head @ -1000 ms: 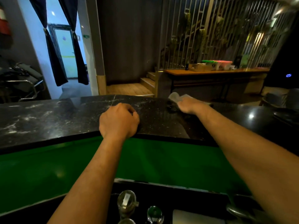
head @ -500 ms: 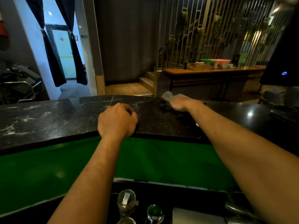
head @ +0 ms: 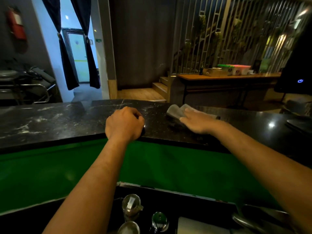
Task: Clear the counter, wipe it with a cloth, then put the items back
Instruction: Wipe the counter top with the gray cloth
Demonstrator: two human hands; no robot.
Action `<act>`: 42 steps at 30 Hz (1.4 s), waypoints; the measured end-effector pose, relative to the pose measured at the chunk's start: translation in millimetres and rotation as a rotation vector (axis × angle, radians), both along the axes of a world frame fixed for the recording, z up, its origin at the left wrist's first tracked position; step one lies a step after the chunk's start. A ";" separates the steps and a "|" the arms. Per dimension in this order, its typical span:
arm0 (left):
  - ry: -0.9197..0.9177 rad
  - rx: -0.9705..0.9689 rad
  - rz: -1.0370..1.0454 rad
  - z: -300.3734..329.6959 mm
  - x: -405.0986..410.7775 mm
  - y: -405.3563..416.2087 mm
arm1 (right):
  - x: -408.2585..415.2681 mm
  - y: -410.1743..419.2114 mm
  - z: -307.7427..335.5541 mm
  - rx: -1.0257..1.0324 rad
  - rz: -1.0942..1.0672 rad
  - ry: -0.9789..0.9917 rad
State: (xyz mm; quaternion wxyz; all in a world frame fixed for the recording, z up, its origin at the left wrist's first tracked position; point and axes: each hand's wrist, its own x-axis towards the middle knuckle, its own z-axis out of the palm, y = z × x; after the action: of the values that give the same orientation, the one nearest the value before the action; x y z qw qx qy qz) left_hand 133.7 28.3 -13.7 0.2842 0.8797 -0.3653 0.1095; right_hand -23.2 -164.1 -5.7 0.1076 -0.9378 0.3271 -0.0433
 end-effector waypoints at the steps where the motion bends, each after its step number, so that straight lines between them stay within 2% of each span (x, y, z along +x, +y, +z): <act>1: 0.006 -0.002 0.003 0.8 -0.6 0.1 | -14.0 11.7 -6.4 -0.016 0.085 -0.016; 4: 0.040 -0.021 -0.026 1.4 -1.1 3.4 | -59.6 18.5 -20.3 0.021 0.243 -0.067; 9: 0.117 -0.130 -0.093 5.2 11.0 28.5 | -46.9 10.9 -6.0 0.067 0.044 -0.040; 15: 0.038 -0.003 0.042 5.0 54.7 43.9 | 23.9 89.4 -6.7 0.033 0.512 -0.074; 18: -0.040 0.006 0.074 -5.8 61.6 37.3 | 67.2 83.7 -4.0 0.129 0.572 -0.095; 21: -0.073 -0.039 0.100 -8.9 67.5 33.1 | 126.4 37.4 3.6 0.143 0.419 -0.062; 24: -0.075 -0.061 0.109 -10.3 66.4 33.3 | 167.7 -28.0 9.3 0.055 0.017 0.062; 26: -0.079 -0.083 0.102 -8.6 62.5 34.6 | 179.9 -50.3 7.0 -0.001 -0.161 0.111; 28: -0.076 -0.079 0.094 -7.9 63.1 35.6 | 181.6 -40.3 5.5 0.006 -0.152 0.089; 33: -0.082 -0.029 0.077 -5.1 63.2 34.7 | 134.3 29.8 -8.8 0.021 0.335 -0.037; 35: -0.090 -0.025 0.072 -6.1 63.2 34.8 | 115.0 34.0 -10.7 0.030 0.399 -0.055; 37: -0.105 -0.026 0.078 -7.9 63.3 33.5 | 108.9 8.5 -7.1 0.084 0.276 -0.034; 40: -0.129 -0.042 0.098 -8.6 63.3 33.2 | 123.5 -25.7 4.9 0.065 -0.056 0.014; 42: -0.127 -0.037 0.100 -7.7 62.1 33.9 | 139.1 -14.1 8.4 0.048 -0.101 -0.017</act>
State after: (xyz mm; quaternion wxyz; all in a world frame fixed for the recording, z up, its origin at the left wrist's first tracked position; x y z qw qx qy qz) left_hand 195.8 62.2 -21.4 0.2709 0.8826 -0.3363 0.1857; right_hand 115.9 -178.2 2.6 0.1307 -0.9169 0.3739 -0.0488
